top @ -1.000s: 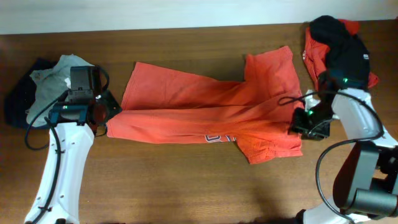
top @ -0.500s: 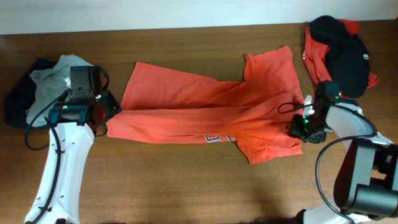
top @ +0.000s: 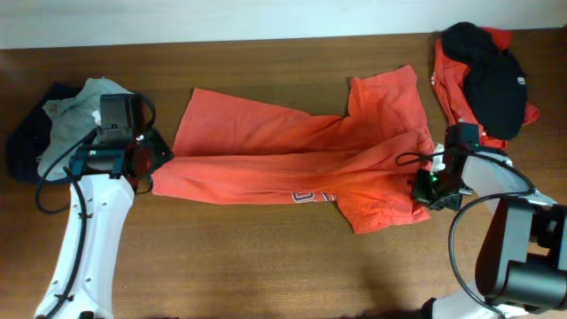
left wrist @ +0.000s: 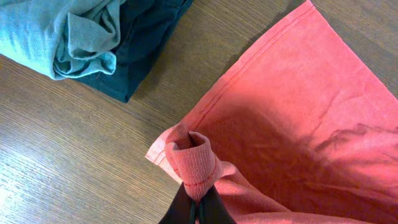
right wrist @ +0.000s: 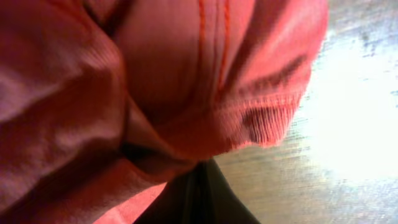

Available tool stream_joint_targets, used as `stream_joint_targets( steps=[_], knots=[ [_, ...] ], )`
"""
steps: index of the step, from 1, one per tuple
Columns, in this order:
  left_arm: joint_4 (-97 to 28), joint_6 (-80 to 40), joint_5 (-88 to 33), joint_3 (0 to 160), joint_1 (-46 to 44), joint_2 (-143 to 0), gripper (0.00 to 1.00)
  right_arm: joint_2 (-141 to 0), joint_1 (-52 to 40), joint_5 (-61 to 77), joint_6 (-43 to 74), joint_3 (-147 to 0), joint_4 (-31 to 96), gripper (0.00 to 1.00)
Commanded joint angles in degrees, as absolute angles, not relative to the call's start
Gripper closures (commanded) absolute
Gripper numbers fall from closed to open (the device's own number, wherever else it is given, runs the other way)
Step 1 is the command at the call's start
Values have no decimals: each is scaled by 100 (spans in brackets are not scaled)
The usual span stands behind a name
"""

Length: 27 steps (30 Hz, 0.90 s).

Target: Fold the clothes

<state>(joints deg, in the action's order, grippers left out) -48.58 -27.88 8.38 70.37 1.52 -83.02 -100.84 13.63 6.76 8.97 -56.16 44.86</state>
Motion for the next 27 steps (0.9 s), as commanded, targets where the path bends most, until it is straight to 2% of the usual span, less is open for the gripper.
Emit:
stream_joint_targets(
  steps=[1, 15, 27],
  knots=[
    [-4829, -2727, 945, 7030, 150, -8291, 99, -9870, 1391, 919, 1280, -5854, 4722, 96],
    [-4893, -2410, 926, 7070, 150, -7588, 99, -7618, 1391, 834, 1251, -7817, 7061, 96],
    [-5655, -2300, 921, 7070, 150, -6429, 100, -6751, 1391, 856, 1249, -8114, 8130, 96]
  ],
)
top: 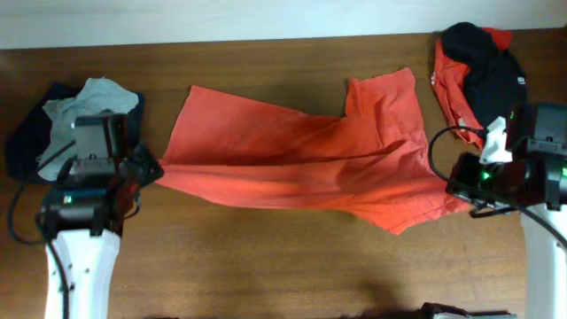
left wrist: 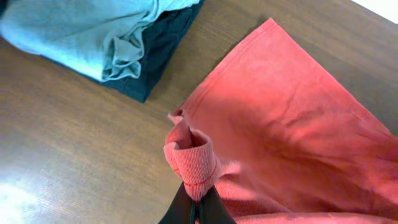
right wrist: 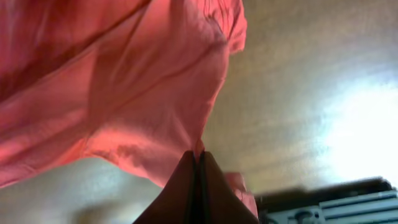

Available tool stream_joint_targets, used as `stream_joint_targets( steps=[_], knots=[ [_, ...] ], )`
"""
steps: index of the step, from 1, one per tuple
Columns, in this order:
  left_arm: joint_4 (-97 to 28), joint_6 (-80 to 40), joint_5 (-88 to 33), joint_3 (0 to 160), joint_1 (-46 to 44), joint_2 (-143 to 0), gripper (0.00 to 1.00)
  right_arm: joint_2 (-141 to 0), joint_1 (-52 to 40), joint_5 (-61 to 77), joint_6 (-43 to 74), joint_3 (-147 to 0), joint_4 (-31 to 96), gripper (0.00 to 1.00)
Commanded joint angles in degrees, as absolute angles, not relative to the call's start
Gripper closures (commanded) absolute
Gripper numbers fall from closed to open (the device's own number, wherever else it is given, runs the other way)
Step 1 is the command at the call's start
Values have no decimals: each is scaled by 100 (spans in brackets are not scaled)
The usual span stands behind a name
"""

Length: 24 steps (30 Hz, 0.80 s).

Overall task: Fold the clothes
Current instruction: 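Fold the hem upward over the shirt body with both grippers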

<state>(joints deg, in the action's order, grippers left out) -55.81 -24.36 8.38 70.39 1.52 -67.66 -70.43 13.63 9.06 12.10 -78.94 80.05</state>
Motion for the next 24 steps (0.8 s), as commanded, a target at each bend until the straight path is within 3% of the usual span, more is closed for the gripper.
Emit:
stream_joint_targets(
  steps=[1, 12, 24],
  knots=[
    [-5712, -2300, 897, 7070, 150, -6320, 99, -6685, 1391, 856, 1249, -8230, 8219, 96],
    [-5767, -2300, 458, 7070, 150, -5485, 100, -6370, 1391, 832, 1072, -10191, 9345, 96],
    [-6202, -2069, 274, 7070, 150, -5240, 100, -6254, 1389, 832, 967, -10318, 9734, 96]
  ],
)
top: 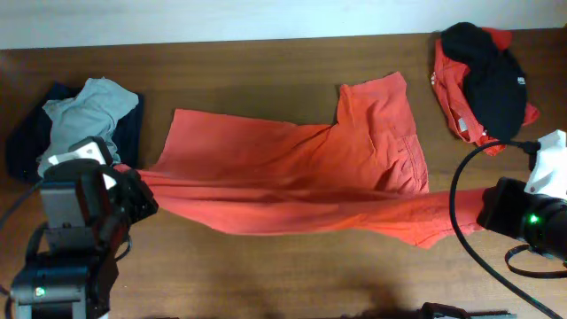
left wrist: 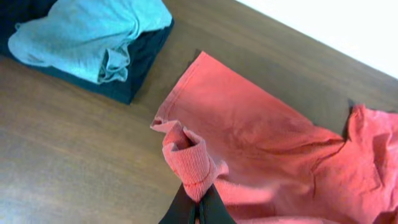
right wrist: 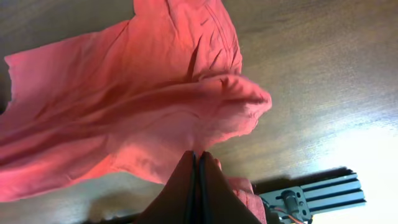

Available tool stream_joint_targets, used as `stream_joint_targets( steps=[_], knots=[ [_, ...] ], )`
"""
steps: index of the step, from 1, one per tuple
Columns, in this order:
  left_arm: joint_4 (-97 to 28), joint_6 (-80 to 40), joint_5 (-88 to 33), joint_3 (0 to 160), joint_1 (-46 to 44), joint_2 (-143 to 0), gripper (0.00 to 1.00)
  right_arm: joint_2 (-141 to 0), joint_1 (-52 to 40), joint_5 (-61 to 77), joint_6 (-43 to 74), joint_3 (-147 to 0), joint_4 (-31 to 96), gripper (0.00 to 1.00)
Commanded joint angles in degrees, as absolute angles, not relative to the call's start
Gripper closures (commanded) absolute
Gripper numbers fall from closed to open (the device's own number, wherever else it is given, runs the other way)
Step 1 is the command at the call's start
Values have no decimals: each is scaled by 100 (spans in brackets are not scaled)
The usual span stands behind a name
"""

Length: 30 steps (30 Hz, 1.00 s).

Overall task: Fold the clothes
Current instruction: 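Fold the hem upward over the shirt body with both grippers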

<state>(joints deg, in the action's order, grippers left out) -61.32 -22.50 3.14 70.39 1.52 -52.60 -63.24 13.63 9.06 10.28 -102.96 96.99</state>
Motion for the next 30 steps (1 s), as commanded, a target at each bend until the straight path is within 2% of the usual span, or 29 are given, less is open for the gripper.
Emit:
stream_joint_targets(
  steps=[1, 8, 18, 30],
  knots=[
    [-6233, -2069, 276, 7070, 150, -5269, 100, -6254, 1391, 810, 965, -10311, 9732, 96],
    [-6261, -2080, 705, 7030, 150, -5913, 99, -6578, 1391, 34, 967, -10001, 9537, 96],
    [-5653, -2139, 840, 7030, 154, -7535, 100, -7496, 1391, 80, 965, -9048, 8720, 96],
    [-5068, -2137, 840, 7030, 150, -8444, 100, -8143, 1391, 307, 923, -8152, 7601, 96]
  ],
)
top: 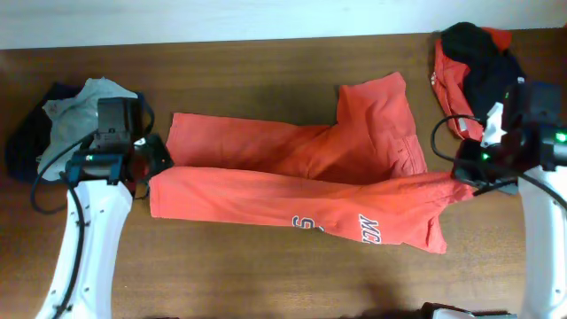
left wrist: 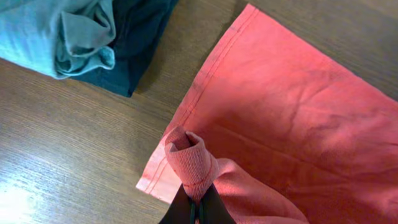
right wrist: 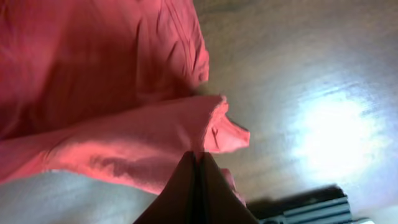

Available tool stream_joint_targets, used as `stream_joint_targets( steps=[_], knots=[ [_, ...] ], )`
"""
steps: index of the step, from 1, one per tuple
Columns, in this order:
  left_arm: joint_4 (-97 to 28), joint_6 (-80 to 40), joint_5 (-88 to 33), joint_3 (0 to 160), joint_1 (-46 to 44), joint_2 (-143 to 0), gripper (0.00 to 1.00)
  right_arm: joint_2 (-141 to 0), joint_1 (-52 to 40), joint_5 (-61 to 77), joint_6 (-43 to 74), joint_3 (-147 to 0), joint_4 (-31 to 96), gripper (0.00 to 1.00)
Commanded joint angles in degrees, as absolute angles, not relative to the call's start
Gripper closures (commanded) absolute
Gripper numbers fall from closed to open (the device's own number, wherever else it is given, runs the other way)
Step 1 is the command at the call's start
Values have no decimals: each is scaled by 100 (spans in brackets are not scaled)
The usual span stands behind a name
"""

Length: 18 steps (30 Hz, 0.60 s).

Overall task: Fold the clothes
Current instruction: 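Fold the hem upward over the shirt body with both grippers, then release the hem and raise both grippers toward the shirt's top edge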

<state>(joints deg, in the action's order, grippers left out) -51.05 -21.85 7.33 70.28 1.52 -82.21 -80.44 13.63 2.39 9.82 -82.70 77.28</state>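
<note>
An orange T-shirt (top: pixel 292 182) lies stretched across the table, its near half folded over so white print shows at the front. My left gripper (top: pixel 149 163) is shut on a bunched hem corner (left wrist: pixel 189 163) at the shirt's left end. My right gripper (top: pixel 461 174) is shut on the shirt's right end (right wrist: pixel 205 127), near the sleeve. In both wrist views the black fingers (left wrist: pixel 198 208) press together with orange cloth between them.
A pile of grey-green and dark navy clothes (top: pixel 62 124) sits at the far left, close behind my left gripper. A heap of red and black garments (top: pixel 483 75) lies at the back right corner. The table's near side is bare wood (top: pixel 266 266).
Both grippers have come back toward the table's far side and lower. The shirt's lifted edge now lies flat over its other half, with the white print showing.
First both grippers were shut on the ends of the crumpled shirt on the table. Then they held it stretched and raised, farther apart. Then the held edge hung toward the near side. Now that edge lies over the shirt, folded lengthwise.
</note>
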Motion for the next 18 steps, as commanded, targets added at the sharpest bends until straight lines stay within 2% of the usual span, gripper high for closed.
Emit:
stream_joint_targets(
  steps=[1, 18],
  knots=[
    [-5048, -2134, 840, 7030, 150, -8538, 100, -8178, 1389, 329, 926, -8108, 7518, 96],
    [-4497, -2134, 838, 7030, 150, -9751, 99, -9264, 1389, 429, 923, -8003, 6934, 96]
  ],
)
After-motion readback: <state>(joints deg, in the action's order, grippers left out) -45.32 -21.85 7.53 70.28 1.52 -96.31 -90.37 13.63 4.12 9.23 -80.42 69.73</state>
